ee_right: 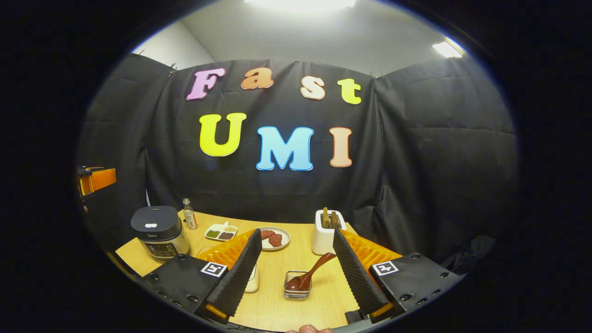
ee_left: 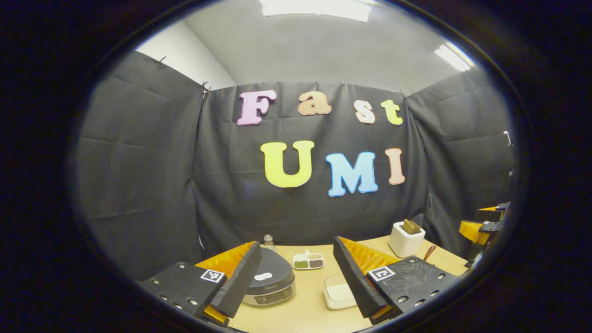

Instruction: Close the left gripper, press the button to open the rice cooker; take a wooden spoon from the chopstick holder with the right hand, scoop a spoonful of rice and pour it into the rice cooker, then put the wooden spoon back into the chopstick holder.

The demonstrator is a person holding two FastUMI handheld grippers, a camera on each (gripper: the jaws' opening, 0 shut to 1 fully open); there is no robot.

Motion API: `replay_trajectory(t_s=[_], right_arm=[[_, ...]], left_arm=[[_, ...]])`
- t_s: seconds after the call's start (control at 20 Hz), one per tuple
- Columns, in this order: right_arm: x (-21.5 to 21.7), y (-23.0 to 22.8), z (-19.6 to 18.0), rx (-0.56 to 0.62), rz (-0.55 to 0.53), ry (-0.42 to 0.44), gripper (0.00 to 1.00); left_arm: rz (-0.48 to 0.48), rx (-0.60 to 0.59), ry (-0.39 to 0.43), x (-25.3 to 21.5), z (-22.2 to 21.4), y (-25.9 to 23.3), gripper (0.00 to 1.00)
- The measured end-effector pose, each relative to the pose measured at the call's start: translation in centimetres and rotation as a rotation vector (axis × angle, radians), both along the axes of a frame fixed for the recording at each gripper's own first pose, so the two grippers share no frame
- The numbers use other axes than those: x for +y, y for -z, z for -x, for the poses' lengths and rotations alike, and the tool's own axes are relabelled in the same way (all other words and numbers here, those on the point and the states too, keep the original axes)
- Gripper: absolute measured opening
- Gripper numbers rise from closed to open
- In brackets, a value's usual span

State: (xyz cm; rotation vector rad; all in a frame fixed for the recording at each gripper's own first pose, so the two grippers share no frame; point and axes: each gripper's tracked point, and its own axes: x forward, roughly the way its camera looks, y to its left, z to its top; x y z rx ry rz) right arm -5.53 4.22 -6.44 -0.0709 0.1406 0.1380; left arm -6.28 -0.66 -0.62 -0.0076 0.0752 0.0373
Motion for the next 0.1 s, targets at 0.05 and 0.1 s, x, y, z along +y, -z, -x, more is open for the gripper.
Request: replay_trajectory(t_s=[0.05,0.1], right_arm=[[0.43,-0.24,-0.23,-0.007,-0.004,-0.008,0.98],[0.80,-0.32,-0.33,-0.013,-0.011,-0.017,0.93]], left_arm=[[0.002,0.002,0.003,-0.19,-0.15,0.10,0.96],[0.000,0.005,0.004,-0.32,-0.28,0.20,0.96]])
